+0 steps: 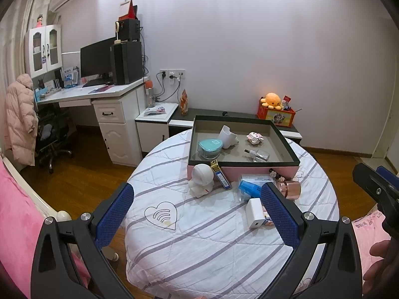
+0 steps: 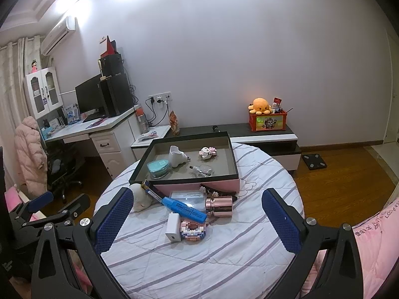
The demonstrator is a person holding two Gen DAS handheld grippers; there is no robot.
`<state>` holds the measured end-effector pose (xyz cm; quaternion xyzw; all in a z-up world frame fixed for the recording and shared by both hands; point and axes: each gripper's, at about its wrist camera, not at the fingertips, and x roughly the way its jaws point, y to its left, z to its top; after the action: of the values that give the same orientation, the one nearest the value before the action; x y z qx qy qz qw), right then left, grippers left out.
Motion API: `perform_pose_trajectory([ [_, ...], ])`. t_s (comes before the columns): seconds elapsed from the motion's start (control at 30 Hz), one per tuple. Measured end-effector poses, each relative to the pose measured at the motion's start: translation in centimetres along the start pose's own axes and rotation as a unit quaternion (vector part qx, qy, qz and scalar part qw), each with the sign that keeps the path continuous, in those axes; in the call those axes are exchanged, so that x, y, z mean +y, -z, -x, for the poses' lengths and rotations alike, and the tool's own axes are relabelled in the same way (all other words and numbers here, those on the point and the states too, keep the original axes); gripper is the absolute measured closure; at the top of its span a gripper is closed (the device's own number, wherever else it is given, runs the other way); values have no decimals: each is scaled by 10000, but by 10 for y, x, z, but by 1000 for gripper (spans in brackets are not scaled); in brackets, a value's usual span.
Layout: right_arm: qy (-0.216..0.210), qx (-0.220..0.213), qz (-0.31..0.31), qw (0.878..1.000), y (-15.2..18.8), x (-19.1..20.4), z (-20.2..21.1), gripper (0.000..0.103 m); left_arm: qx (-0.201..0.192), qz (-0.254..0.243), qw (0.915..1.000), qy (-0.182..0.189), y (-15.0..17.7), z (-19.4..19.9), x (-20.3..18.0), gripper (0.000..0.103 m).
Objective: Organize rigid objects
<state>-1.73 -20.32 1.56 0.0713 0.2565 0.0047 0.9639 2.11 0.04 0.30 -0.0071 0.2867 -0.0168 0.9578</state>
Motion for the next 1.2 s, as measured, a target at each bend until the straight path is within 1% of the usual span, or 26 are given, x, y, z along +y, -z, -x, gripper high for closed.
perform_pose_trajectory([
  [0.17,15,6,8,10000,1,1,0,0,7,8,10000,-34,5,-1,-1,0],
  [0.33,141,127,-20,9998,4,-8,-9,0,151,64,9998,-87,13,-11,2,0],
  [0.47,241,424,-44,9988,15,-19,-26,0,323,73,9994,-137,18,-27,4,0],
  [0.57,260,746,-12,9969,27,-25,-45,0,481,60,9987,-149,24,-42,4,0],
  [0.7,249,1151,151,9929,44,-25,-71,0,761,-10,9970,-106,36,-63,-2,0],
  [0.87,181,1601,321,9864,63,-19,-104,0,955,-126,9953,-61,47,-80,-10,0],
  [1.0,144,1819,453,9822,75,-14,-124,0,1070,-125,9942,-28,50,-91,-11,0],
  [1.2,80,2065,502,9771,86,-11,-152,9,1237,-131,9922,-1,56,-107,-11,0],
])
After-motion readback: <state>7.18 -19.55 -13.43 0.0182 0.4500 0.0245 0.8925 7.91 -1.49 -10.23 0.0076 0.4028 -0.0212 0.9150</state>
